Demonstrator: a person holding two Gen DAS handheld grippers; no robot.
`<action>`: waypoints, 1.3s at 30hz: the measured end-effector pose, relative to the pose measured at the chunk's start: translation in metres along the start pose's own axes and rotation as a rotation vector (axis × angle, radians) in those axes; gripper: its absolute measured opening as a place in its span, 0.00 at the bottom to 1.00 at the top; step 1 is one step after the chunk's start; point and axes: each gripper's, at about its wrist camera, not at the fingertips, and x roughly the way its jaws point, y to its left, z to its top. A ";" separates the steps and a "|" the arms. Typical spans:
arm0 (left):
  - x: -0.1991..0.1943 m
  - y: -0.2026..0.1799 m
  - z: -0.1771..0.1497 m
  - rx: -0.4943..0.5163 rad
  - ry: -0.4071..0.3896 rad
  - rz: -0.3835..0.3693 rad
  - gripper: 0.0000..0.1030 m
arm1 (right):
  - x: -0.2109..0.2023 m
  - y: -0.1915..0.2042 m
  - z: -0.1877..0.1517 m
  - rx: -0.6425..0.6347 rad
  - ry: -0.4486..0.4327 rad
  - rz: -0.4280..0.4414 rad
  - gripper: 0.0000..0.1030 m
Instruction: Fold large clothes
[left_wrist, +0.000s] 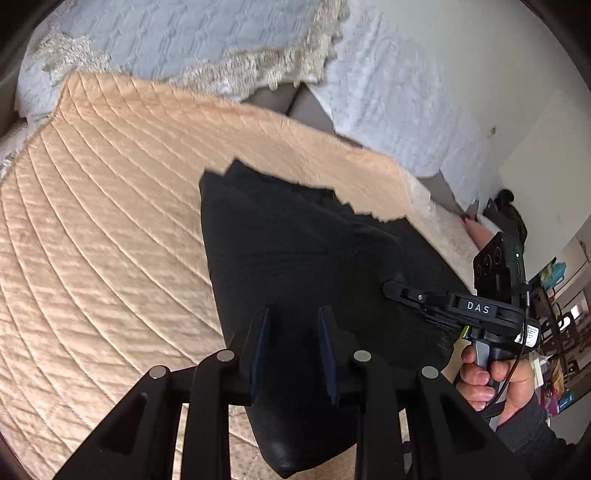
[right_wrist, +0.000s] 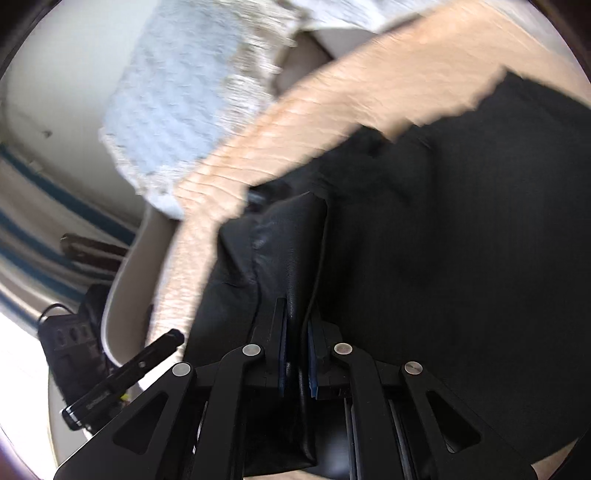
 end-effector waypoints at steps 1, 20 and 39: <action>0.005 -0.001 -0.003 0.005 0.007 0.010 0.27 | -0.003 -0.006 -0.001 0.011 -0.005 0.009 0.09; 0.001 -0.027 -0.018 0.137 0.009 0.083 0.27 | -0.025 0.060 0.036 -0.258 -0.068 -0.055 0.21; -0.030 -0.028 -0.046 0.165 -0.018 0.112 0.28 | -0.041 0.065 -0.026 -0.439 -0.013 -0.104 0.08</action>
